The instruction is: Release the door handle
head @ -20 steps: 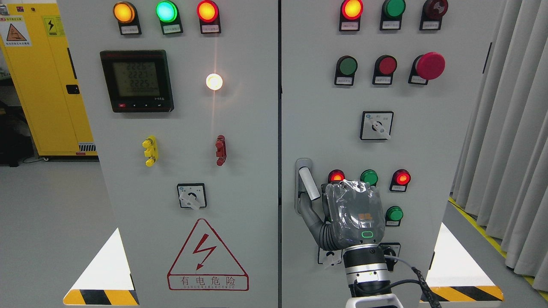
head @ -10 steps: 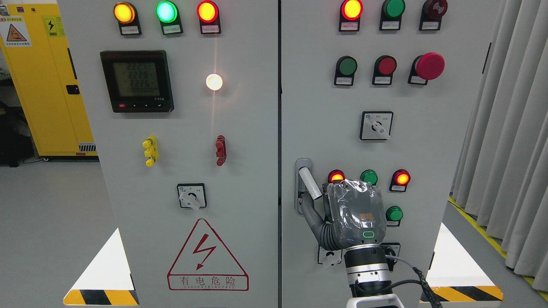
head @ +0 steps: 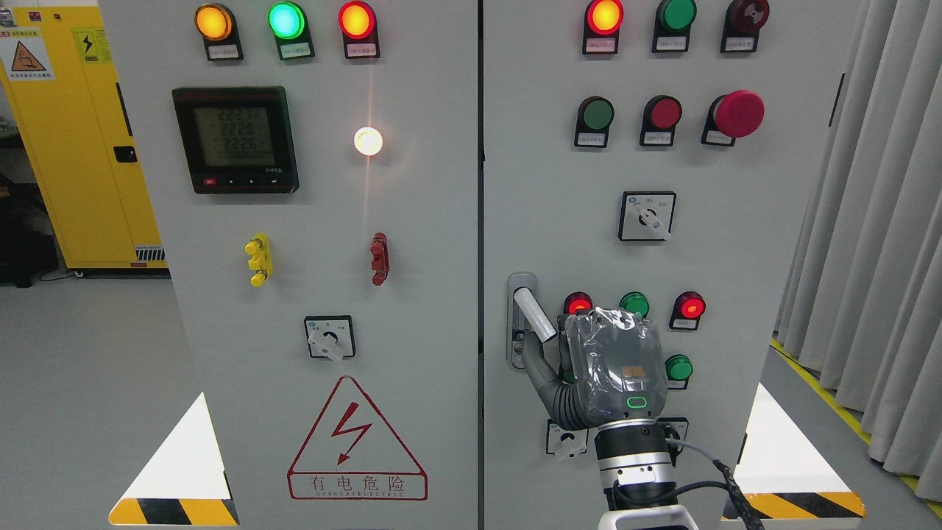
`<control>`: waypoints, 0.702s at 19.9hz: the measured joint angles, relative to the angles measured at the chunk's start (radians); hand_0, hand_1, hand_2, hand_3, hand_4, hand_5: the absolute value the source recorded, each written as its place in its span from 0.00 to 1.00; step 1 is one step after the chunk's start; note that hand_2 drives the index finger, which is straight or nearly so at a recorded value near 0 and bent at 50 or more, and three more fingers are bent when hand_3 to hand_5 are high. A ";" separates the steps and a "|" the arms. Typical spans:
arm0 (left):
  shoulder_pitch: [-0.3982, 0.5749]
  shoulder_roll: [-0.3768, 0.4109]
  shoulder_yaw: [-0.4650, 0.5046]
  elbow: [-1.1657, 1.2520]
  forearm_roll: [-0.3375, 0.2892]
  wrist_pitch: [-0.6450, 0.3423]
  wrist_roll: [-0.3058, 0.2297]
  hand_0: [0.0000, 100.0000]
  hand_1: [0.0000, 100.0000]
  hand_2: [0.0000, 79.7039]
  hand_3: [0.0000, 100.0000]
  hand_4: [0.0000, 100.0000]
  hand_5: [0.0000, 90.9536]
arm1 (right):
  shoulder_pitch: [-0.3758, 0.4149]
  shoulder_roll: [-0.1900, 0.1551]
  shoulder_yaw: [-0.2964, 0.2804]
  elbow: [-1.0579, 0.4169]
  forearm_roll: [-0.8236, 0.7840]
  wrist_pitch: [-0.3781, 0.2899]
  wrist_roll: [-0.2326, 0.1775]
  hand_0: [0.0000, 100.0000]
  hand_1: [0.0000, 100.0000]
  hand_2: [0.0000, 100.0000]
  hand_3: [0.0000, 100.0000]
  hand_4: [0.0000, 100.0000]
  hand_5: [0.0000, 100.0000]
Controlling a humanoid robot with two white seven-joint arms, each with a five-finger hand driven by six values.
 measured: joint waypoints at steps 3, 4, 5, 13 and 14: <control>0.000 0.000 0.000 0.000 0.000 0.001 0.000 0.12 0.56 0.00 0.00 0.00 0.00 | 0.000 0.000 -0.004 -0.001 -0.001 0.000 0.000 0.63 0.39 0.98 1.00 1.00 1.00; 0.000 0.000 0.000 0.000 0.000 0.001 0.000 0.12 0.56 0.00 0.00 0.00 0.00 | 0.000 0.000 -0.004 -0.001 -0.002 0.000 0.000 0.63 0.39 0.98 1.00 1.00 1.00; 0.000 0.000 0.000 0.000 0.000 0.001 0.000 0.12 0.56 0.00 0.00 0.00 0.00 | 0.000 0.000 -0.005 -0.002 -0.002 0.000 0.000 0.63 0.39 0.98 1.00 1.00 1.00; 0.000 0.000 0.000 0.000 0.000 0.002 0.000 0.12 0.56 0.00 0.00 0.00 0.00 | -0.003 0.000 -0.015 -0.003 -0.004 0.000 0.003 0.64 0.38 0.98 1.00 1.00 1.00; 0.000 0.000 0.000 0.000 0.000 0.002 0.000 0.12 0.56 0.00 0.00 0.00 0.00 | -0.004 -0.001 -0.016 -0.003 -0.004 0.000 0.003 0.64 0.38 0.98 1.00 1.00 1.00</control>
